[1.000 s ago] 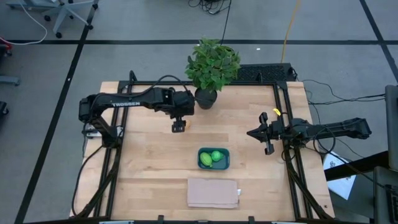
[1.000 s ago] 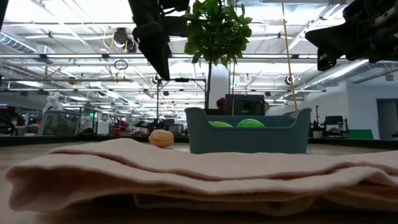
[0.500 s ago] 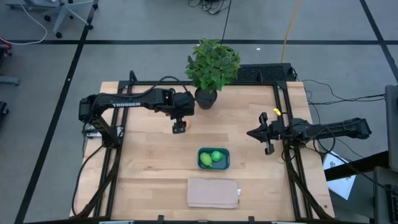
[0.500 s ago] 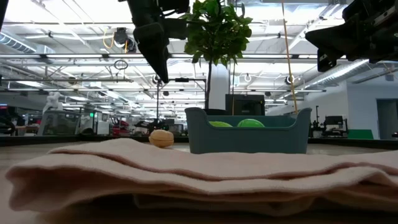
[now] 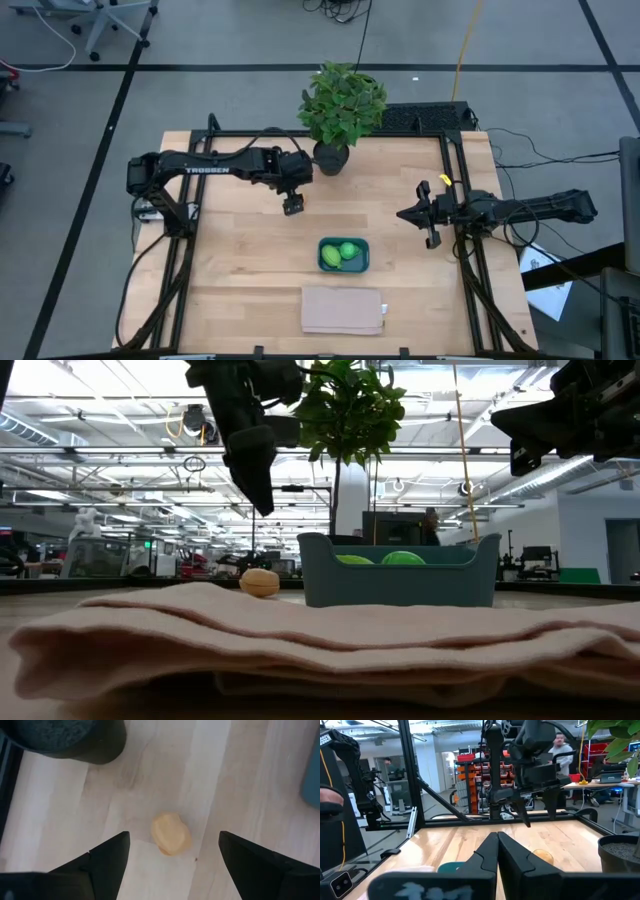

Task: Pick and placing Produce into tupperware
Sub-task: Put the brown potato into the blue bin

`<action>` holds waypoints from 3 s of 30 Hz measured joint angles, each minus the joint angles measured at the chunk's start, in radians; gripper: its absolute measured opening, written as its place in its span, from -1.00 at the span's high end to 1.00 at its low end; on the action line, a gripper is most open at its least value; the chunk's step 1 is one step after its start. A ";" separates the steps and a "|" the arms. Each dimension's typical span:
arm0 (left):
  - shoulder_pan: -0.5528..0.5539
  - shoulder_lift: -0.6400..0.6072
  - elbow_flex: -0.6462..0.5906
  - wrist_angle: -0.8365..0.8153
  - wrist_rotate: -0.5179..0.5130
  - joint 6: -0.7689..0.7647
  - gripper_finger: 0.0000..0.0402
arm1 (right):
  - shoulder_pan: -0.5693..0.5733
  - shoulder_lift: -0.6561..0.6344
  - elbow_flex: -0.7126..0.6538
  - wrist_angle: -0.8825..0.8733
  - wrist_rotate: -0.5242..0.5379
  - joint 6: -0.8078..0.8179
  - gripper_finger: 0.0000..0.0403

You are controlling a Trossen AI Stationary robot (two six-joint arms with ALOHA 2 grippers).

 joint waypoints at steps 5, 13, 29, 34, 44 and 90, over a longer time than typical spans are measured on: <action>-0.003 0.000 -0.034 0.051 0.000 -0.014 -0.56 | 0.000 0.000 0.000 0.000 0.000 0.000 1.00; -0.002 0.000 -0.116 0.156 -0.029 -0.028 -0.56 | 0.000 0.000 0.000 0.000 0.000 0.000 1.00; 0.013 0.000 -0.218 0.314 -0.055 0.110 -0.78 | 0.000 0.000 0.000 0.000 0.000 0.007 1.00; 0.013 0.000 -0.218 0.317 -0.091 0.071 -0.96 | 0.000 0.000 0.000 0.000 0.000 0.007 1.00; 0.014 0.000 -0.218 0.310 -0.068 0.022 -0.99 | 0.000 0.000 0.000 -0.002 0.000 0.007 1.00; 0.021 0.161 -0.302 0.482 -0.040 0.168 -0.99 | -0.002 0.001 0.000 -0.031 0.004 -0.004 1.00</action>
